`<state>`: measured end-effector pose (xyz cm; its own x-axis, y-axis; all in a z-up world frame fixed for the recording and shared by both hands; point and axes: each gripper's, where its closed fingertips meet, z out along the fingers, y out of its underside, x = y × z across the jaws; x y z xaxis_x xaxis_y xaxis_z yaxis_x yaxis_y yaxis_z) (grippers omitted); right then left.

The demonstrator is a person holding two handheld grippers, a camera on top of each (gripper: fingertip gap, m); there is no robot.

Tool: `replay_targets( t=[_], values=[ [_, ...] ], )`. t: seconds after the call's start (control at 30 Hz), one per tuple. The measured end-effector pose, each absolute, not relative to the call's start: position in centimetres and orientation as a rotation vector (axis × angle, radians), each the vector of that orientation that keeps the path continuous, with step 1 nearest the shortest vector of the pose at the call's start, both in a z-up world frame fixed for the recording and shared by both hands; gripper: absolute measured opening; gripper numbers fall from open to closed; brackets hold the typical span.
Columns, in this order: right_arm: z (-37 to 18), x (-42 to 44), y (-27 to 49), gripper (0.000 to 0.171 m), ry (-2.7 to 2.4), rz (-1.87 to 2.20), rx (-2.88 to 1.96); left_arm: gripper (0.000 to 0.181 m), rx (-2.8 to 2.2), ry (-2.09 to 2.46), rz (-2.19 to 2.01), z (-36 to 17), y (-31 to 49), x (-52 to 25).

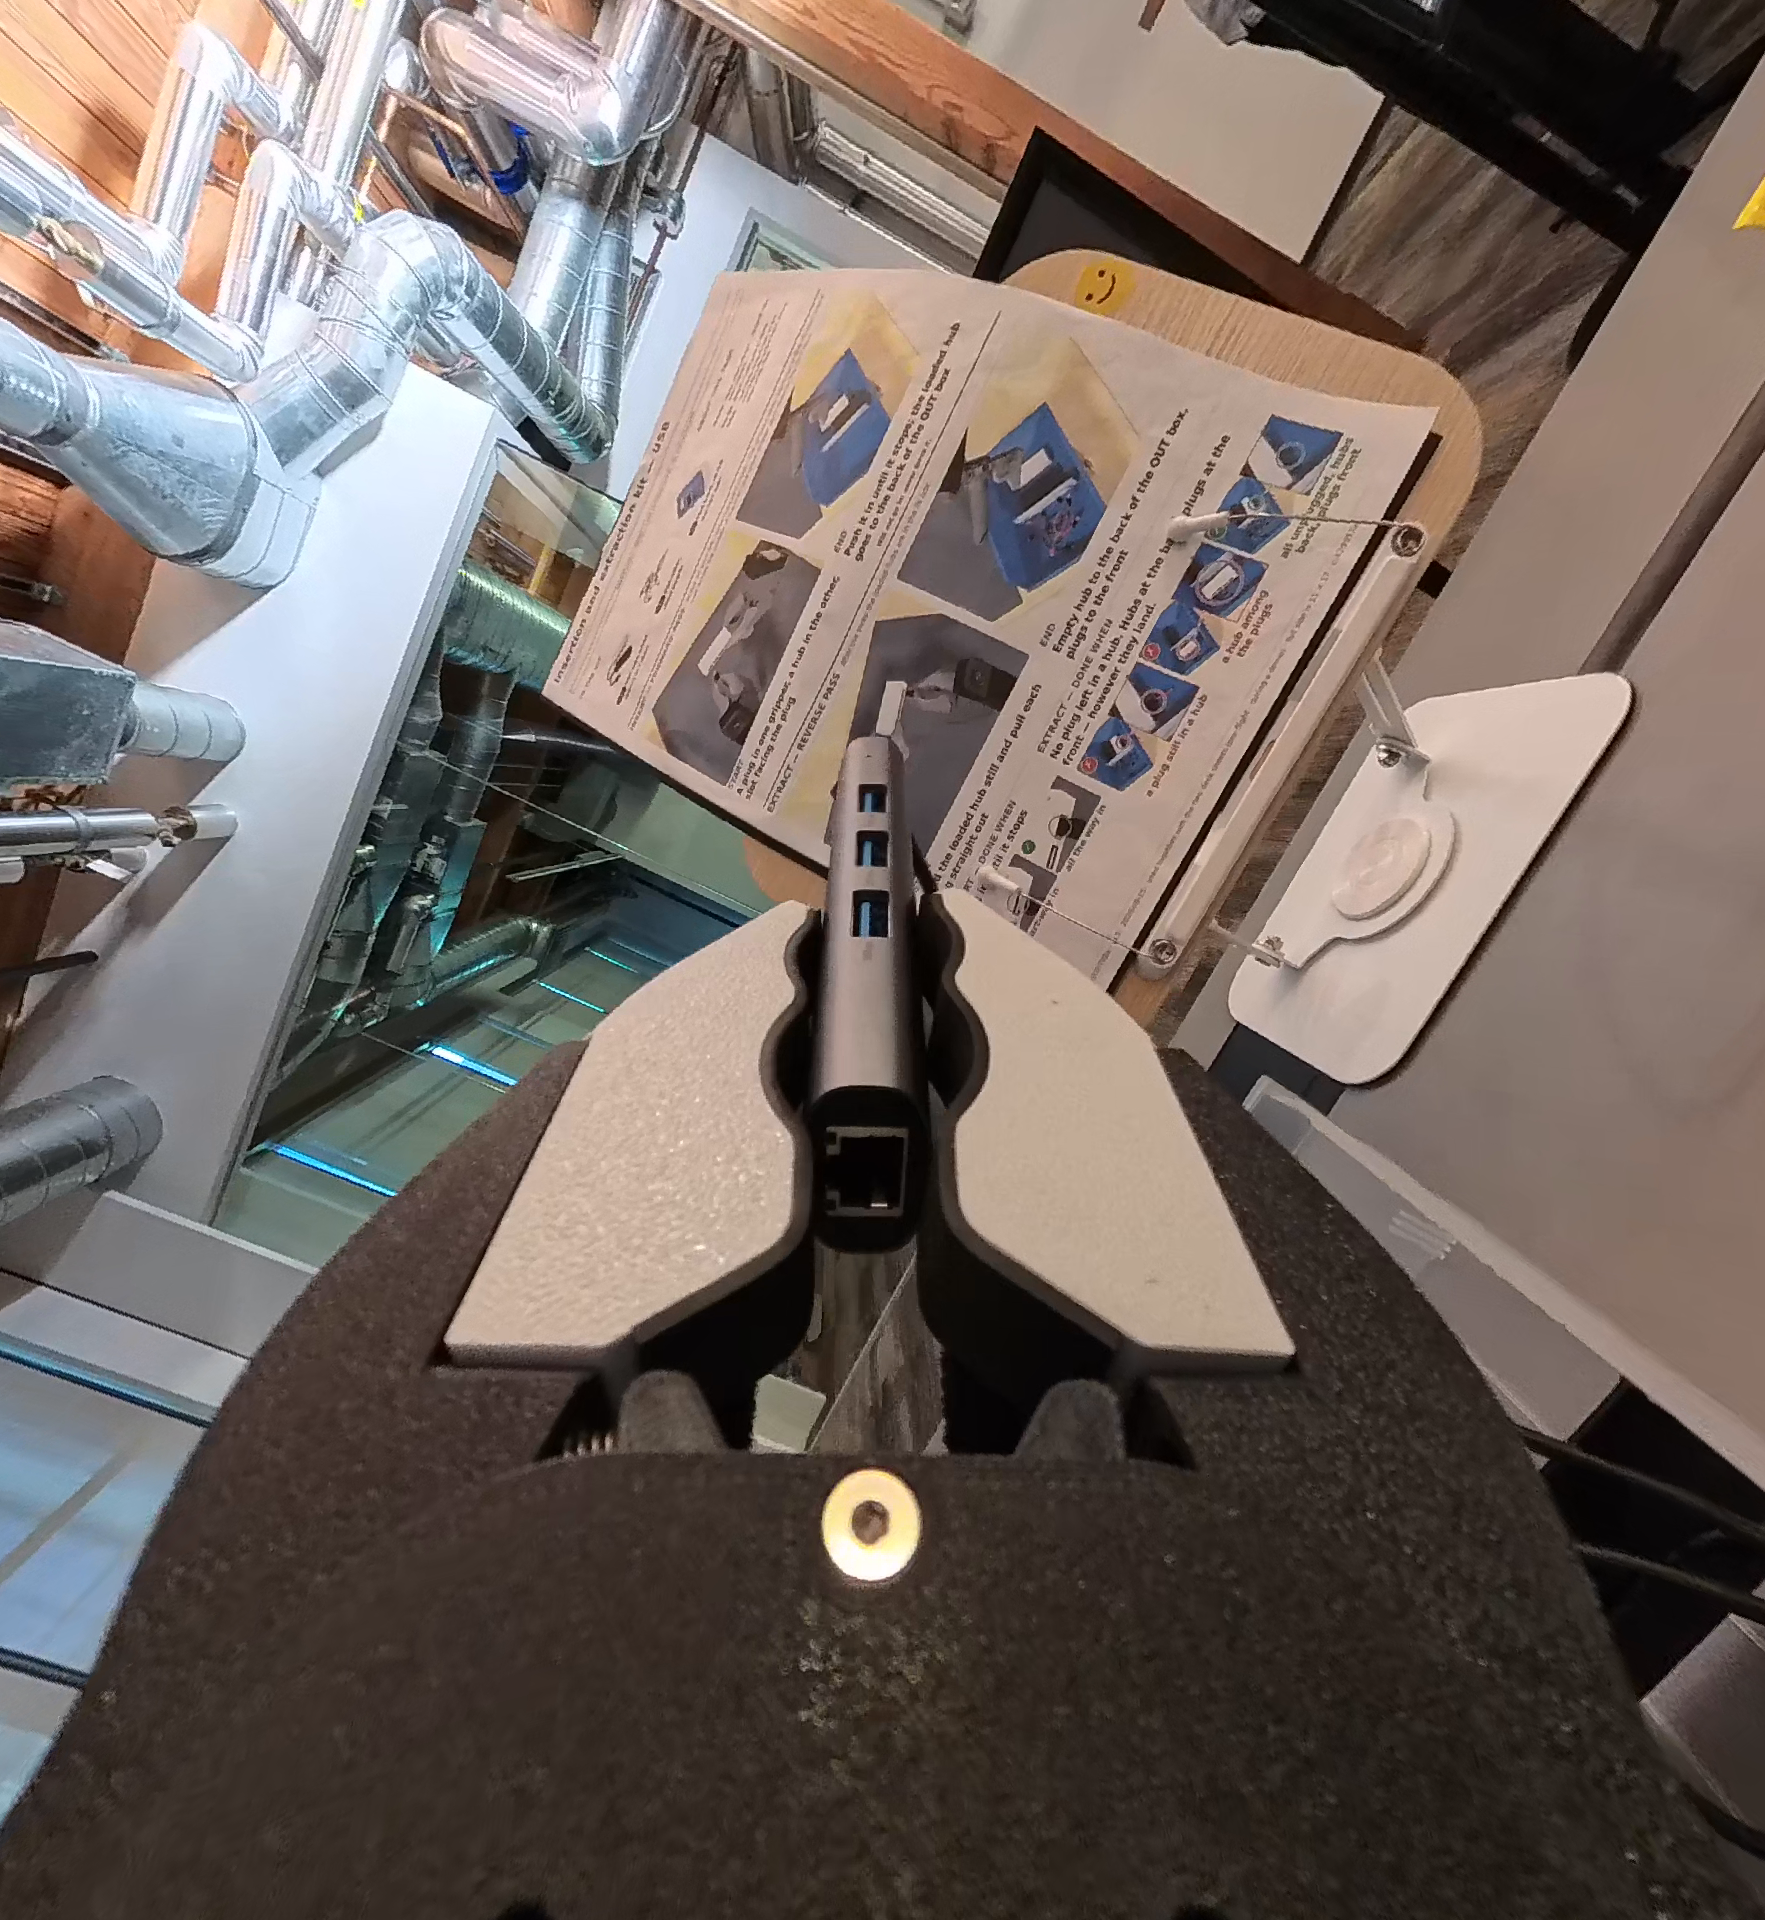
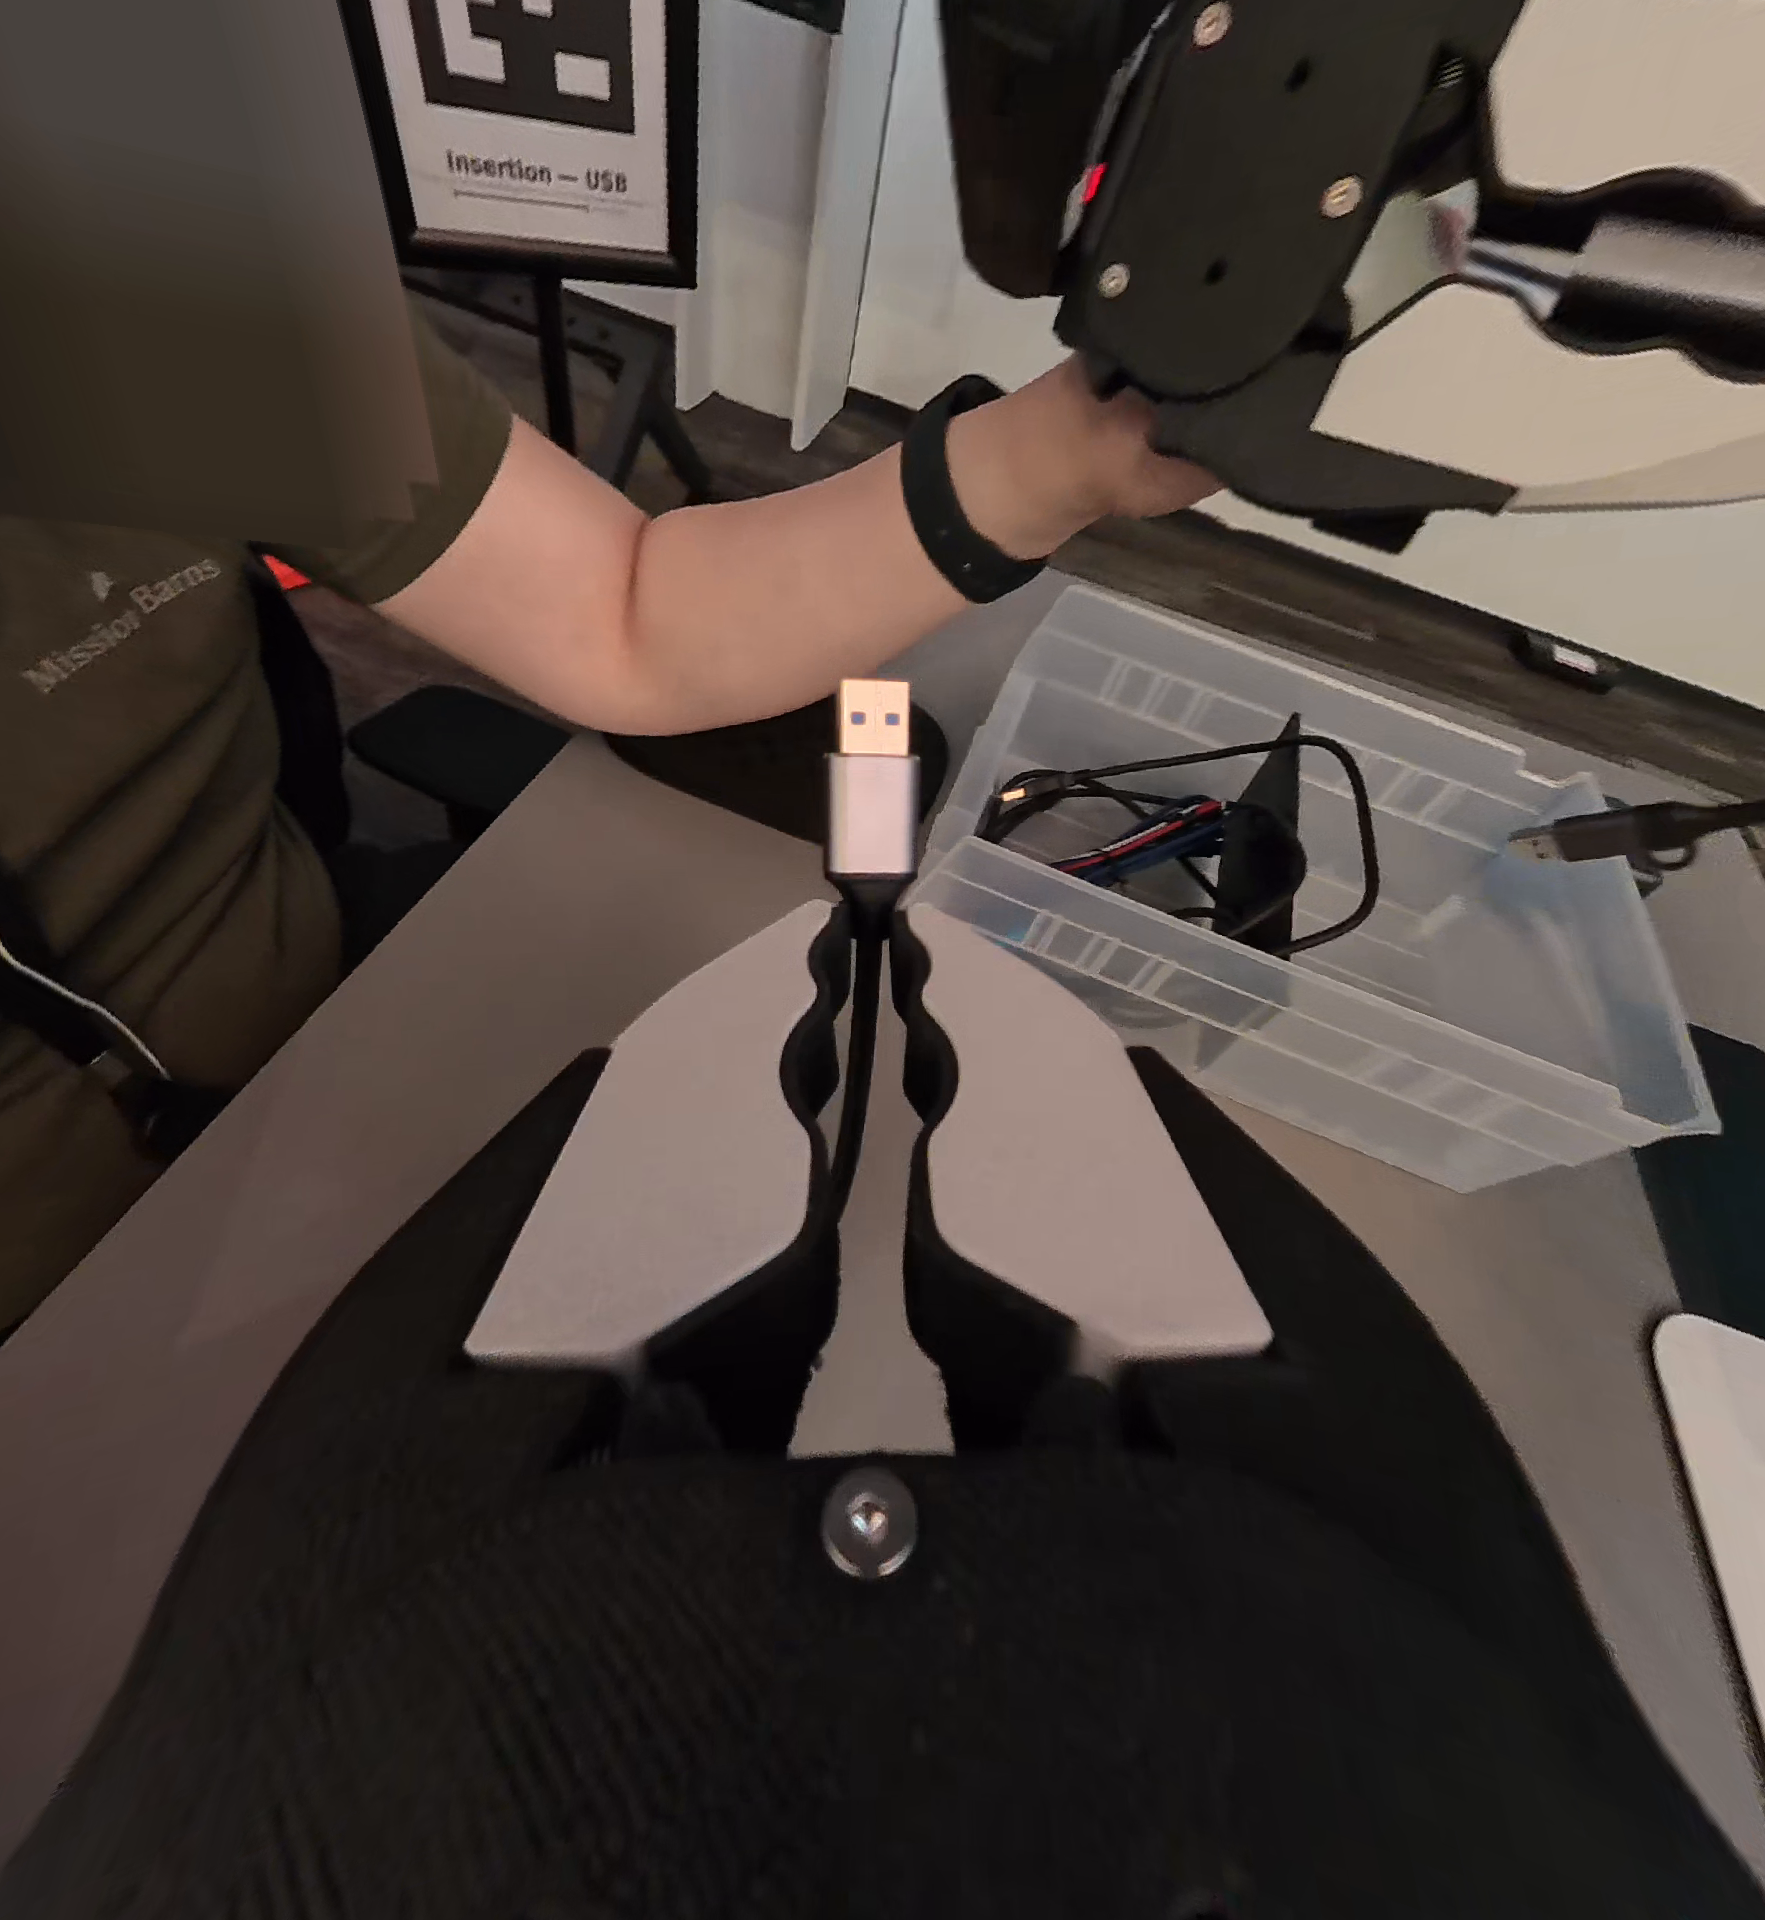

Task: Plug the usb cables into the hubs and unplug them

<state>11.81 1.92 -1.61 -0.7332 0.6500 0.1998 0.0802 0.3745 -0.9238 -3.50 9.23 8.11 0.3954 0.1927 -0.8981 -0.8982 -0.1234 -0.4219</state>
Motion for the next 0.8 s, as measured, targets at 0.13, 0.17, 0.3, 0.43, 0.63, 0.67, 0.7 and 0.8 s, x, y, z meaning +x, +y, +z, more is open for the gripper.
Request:
replay_targets(
  t=[0.13, 0.17, 0.3, 0.43, 0.63, 0.67, 0.7, 0.8],
  values=[
    [-2.0, 11.1, 2.8, 0.008, -2.077, 1.433, -0.81, 0.017, -1.378, 0.703, 1.089, 7.9, 9.3, -3.5],
    [-2.5, 10.7, 3.0, 0.008, -2.077, 1.456, -0.877, 0.017, -1.379, 0.703, 1.092, 7.9, 9.3, -3.5],
    [-8.6, 9.3, 3.1, 0.008, -2.247, 1.424, -1.195, 0.017, -1.389, 0.69, 1.101, 8.0, 9.2, -4.1],
    [-15.4, 8.9, 3.2, 0.008, -2.435, 1.197, -1.415, 0.017, -1.388, 0.673, 1.101, 8.3, 8.9, -4.5],
    [-20.2, 8.7, 3.8, 0.008, -2.534, 0.901, -1.46, 0.017, -1.392, 0.67, 1.098, 8.3, 8.9, -4.6],
    [-20.3, 8.4, 3.9, 0.009, -2.519, 0.885, -1.447, 0.017, -1.393, 0.672, 1.099, 8.3, 9.0, -4.6],
    [-20.3, 8.3, 3.9, 0.009, -2.511, 0.877, -1.432, 0.017, -1.393, 0.672, 1.099, 8.2, 9.0, -4.6],
    [-20.1, 7.8, 3.9, 0.016, -2.491, 0.829, -1.377, 0.017, -1.393, 0.672, 1.1, 8.3, 9.0, -4.6]
  ],
)
